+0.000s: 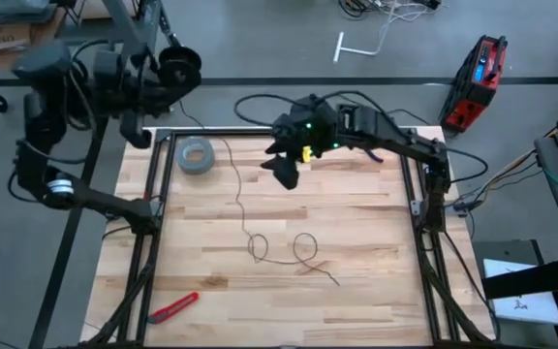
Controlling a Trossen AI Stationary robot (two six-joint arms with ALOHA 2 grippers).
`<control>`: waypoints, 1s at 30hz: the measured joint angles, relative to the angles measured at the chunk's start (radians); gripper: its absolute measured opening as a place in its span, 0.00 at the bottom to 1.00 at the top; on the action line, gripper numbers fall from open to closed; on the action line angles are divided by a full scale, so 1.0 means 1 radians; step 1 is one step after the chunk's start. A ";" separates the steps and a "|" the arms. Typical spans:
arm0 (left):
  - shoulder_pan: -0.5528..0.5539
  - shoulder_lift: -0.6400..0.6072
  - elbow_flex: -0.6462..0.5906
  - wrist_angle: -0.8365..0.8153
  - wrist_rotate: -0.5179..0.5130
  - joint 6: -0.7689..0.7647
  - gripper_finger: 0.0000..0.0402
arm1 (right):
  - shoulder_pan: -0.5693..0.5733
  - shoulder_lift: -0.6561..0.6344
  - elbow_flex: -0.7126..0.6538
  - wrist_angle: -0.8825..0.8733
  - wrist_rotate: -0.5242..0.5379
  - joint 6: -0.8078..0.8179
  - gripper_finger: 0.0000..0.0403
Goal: Coil cords
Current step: Coil the black wire on the black spool
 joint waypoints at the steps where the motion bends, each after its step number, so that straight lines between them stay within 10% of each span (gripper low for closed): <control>1: 0.000 -0.011 0.000 -0.064 -0.051 0.000 0.00 | 0.004 0.003 0.000 0.022 0.001 0.007 0.51; 6: 0.000 -0.038 -0.002 -0.345 -0.168 -0.043 0.00 | 0.026 -0.012 0.000 0.262 -0.001 0.015 0.51; 13: -0.032 0.002 -0.002 -0.590 -0.080 0.027 0.00 | 0.065 -0.038 0.002 0.523 0.059 -0.157 0.51; 30: -0.070 0.201 -0.002 -0.857 -0.186 0.161 0.00 | 0.070 -0.033 0.000 0.273 0.119 -0.189 0.51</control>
